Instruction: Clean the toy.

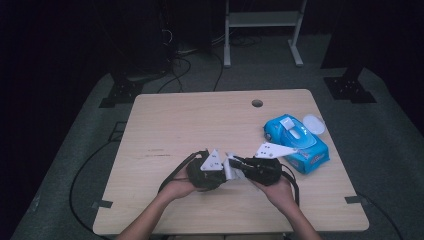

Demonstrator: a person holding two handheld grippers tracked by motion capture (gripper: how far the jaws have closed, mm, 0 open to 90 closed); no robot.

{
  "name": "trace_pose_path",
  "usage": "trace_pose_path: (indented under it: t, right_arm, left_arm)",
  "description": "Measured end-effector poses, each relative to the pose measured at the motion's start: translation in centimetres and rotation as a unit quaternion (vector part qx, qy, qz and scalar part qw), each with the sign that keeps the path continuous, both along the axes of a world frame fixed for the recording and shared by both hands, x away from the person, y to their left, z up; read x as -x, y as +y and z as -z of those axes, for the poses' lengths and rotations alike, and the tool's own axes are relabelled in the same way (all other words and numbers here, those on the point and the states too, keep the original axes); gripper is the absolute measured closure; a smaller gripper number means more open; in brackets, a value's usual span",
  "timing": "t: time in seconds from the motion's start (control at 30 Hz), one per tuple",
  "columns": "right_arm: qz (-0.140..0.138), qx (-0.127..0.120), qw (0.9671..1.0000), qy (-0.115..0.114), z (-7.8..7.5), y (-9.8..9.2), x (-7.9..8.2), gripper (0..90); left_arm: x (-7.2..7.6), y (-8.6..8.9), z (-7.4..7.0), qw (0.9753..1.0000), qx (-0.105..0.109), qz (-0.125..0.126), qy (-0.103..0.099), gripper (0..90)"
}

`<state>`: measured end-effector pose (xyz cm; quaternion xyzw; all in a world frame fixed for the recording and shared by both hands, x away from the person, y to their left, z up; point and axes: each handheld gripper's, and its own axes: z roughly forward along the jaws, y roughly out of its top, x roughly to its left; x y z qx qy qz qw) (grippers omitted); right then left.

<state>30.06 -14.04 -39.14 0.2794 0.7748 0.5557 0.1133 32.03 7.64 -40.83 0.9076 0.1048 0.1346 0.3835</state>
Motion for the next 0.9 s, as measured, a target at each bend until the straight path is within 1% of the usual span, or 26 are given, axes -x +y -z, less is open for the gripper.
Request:
trace_pose_path:
  t: [0.03, 0.07, 0.1, 0.13, 0.2, 0.23, 0.27, 0.33, 0.4, 0.43, 0.47, 0.5, 0.57, 0.67, 0.7, 0.73, 0.8, 0.9]
  right_arm:
    - [-0.001, 0.009, 0.9999, -0.007, -0.2, 0.2, 0.2, 83.3]
    - [0.001, 0.012, 0.9999, -0.010, -0.1, 0.2, 0.2, 83.3]
    - [0.005, 0.013, 0.9999, -0.007, 0.0, 0.0, 0.0, 83.3]
    - [0.012, 0.014, 0.9998, -0.002, 0.2, -0.4, -0.1, 83.3]
    - [0.027, 0.015, 0.9995, 0.009, 0.6, -1.0, -0.5, 83.3]
    - [0.030, 0.011, 0.9994, 0.015, 0.7, -1.2, -0.6, 83.3]
    - [0.027, 0.005, 0.9994, 0.019, 0.6, -1.2, -0.6, 83.3]
    - [0.016, -0.001, 0.9998, 0.012, 0.1, -0.6, -0.3, 83.3]
    - [-0.001, -0.004, 1.0000, 0.006, -0.4, 0.2, 0.0, 83.3]
    - [-0.008, 0.000, 1.0000, 0.000, -0.7, 0.7, 0.2, 83.3]
    - [-0.011, 0.005, 0.9999, -0.008, -0.8, 1.1, 0.3, 83.3]
    - [-0.011, 0.008, 0.9998, -0.012, -0.9, 1.2, 0.4, 83.3]
    - [-0.002, 0.006, 0.9999, -0.009, -0.8, 0.7, 0.1, 83.4]
    - [0.022, -0.007, 0.9997, 0.008, -0.1, -0.7, -0.5, 83.3]
    - [0.036, -0.013, 0.9991, 0.019, 0.4, -1.2, -0.8, 83.3]
    - [0.041, -0.018, 0.9985, 0.030, 0.9, -1.5, -1.0, 83.3]
    - [0.044, -0.033, 0.9975, 0.044, 1.3, -1.7, -1.1, 83.4]
    - [0.028, -0.045, 0.9981, 0.030, 0.5, -1.1, -0.8, 83.3]
  left_arm:
    - [0.0, 0.1, 0.0, 1.0000, 0.007, -0.002, 0.002, 57.2]
    - [0.0, 0.2, 0.0, 0.9999, 0.012, -0.001, 0.003, 57.2]
    - [0.0, 0.4, 0.0, 0.9998, 0.019, -0.004, 0.007, 57.1]
    - [0.0, 0.5, 0.0, 0.9997, 0.021, -0.006, 0.007, 57.2]
    - [0.1, 0.8, 0.2, 0.9997, 0.023, -0.009, 0.007, 57.2]
    - [0.0, 0.8, 0.1, 0.9997, 0.023, -0.009, 0.007, 57.2]
    - [0.0, 0.7, 0.1, 0.9998, 0.020, -0.008, 0.005, 57.2]
    - [0.0, 0.3, 0.0, 0.9999, 0.015, -0.005, 0.001, 57.2]
    - [0.0, 0.1, 0.0, 0.9998, 0.020, -0.003, 0.003, 57.2]
    - [0.0, 0.1, -0.1, 0.9997, 0.023, -0.003, 0.001, 57.2]
    - [0.1, 0.1, -0.2, 0.9995, 0.031, -0.004, 0.002, 57.1]
    - [0.1, 0.2, -0.2, 0.9995, 0.032, -0.002, 0.002, 57.2]
    - [0.2, 0.5, -0.3, 0.9992, 0.040, -0.007, 0.003, 57.1]
    - [0.1, 1.0, -0.2, 0.9989, 0.046, -0.011, 0.005, 57.2]
    - [0.1, 1.1, -0.1, 0.9986, 0.051, -0.013, 0.006, 57.2]
    - [0.0, 1.1, -0.1, 0.9984, 0.054, -0.013, 0.009, 57.2]
    - [0.0, 1.0, 0.0, 0.9983, 0.056, -0.015, 0.009, 57.2]
    - [0.0, 1.0, -0.2, 0.9979, 0.063, -0.013, 0.008, 57.2]
